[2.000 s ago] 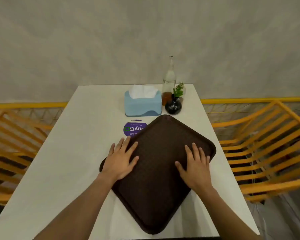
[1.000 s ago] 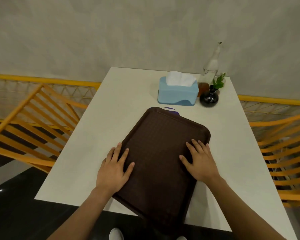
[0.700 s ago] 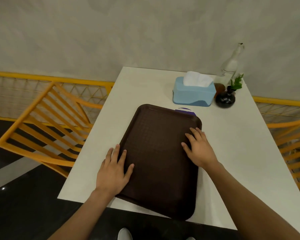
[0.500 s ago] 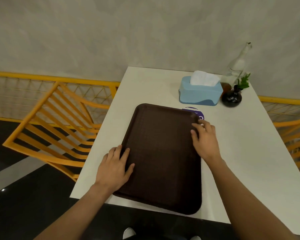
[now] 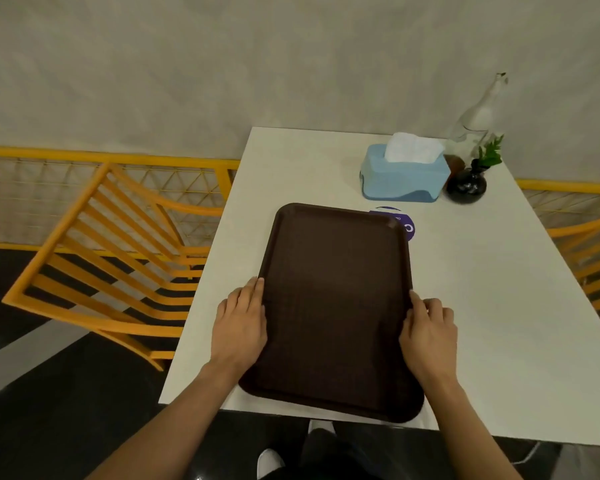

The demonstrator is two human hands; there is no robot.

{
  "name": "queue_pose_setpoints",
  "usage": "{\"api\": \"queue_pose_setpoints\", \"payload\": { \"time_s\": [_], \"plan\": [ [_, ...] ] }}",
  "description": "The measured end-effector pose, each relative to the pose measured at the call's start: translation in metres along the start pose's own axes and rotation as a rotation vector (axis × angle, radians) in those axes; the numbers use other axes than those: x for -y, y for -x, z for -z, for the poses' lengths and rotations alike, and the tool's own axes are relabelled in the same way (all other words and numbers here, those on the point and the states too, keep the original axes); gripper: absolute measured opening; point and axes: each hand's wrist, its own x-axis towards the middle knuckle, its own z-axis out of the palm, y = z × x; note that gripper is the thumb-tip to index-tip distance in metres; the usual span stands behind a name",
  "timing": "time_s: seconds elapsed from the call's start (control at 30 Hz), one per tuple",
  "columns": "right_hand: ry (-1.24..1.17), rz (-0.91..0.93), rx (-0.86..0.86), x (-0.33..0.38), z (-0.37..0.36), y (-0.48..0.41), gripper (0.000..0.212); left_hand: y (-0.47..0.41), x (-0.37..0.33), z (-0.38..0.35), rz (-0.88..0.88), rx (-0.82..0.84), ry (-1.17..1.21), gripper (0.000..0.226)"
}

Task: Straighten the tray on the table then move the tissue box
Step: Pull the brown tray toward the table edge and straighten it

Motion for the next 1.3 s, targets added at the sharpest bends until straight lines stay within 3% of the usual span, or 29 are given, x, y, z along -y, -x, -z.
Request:
{"api": "queue_pose_setpoints", "payload": {
  "time_s": [0.4,0.87,1.3],
  "plan": [
    [-0.046,0.008,0.150,0.031,-0.026,-0.044,0.053,-0.025,0.028,-0.001,0.126,-0.028,0.004,0.051],
    [0.027,0.070,0.180,0.092,-0.042,-0.057,0.056,-0.044,0.085,0.012,0.140,-0.035,0.181,0.052],
    [-0.015,0.073,0.288,0.080,-0.037,-0.037,0.069,-0.032,0.088,0.008,0.123,-0.031,0.342,0.053]
  ]
}}
